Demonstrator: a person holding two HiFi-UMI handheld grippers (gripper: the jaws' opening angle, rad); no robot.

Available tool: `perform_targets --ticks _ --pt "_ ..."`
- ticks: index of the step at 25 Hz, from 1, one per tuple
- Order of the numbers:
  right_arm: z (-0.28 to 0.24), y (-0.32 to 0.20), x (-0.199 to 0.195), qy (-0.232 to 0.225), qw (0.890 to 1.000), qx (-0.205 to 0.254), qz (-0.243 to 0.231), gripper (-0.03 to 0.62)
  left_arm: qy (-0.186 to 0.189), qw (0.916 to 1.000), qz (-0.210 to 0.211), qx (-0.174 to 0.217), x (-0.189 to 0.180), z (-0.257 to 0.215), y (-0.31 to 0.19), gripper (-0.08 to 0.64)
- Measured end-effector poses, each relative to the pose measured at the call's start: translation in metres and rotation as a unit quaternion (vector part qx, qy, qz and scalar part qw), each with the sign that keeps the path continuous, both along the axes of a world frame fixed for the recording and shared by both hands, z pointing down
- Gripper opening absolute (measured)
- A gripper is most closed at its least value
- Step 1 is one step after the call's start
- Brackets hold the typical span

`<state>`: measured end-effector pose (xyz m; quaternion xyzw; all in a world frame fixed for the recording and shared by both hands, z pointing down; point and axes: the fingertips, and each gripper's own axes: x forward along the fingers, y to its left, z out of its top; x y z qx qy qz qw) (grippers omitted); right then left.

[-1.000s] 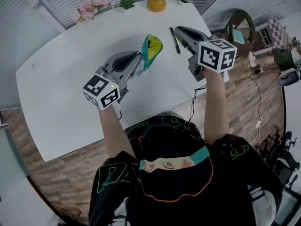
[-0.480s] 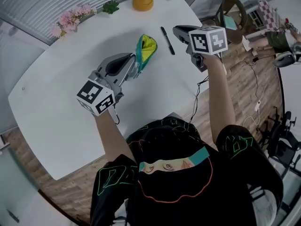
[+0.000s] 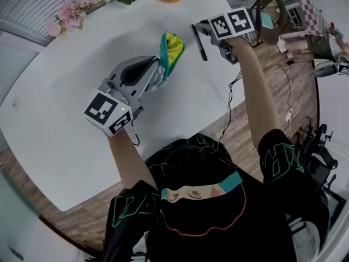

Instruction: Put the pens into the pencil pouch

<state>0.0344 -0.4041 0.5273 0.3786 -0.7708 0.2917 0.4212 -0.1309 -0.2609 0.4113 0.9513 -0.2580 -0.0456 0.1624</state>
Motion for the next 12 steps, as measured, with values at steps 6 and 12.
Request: perform_targets --ticks 6,12 --pt "0.025 -0.016 0.009 0.053 0.997 -0.058 -0.017 0.092 0.011 0.9999 -0.003 -0.003 -0.001 -0.006 -0.001 0.005" --pt "0.053 -0.017 0.001 0.051 0.992 -0.108 -0.032 0.104 0.011 0.9999 -0.002 -0.004 -0.005 0.008 -0.005 0.005"
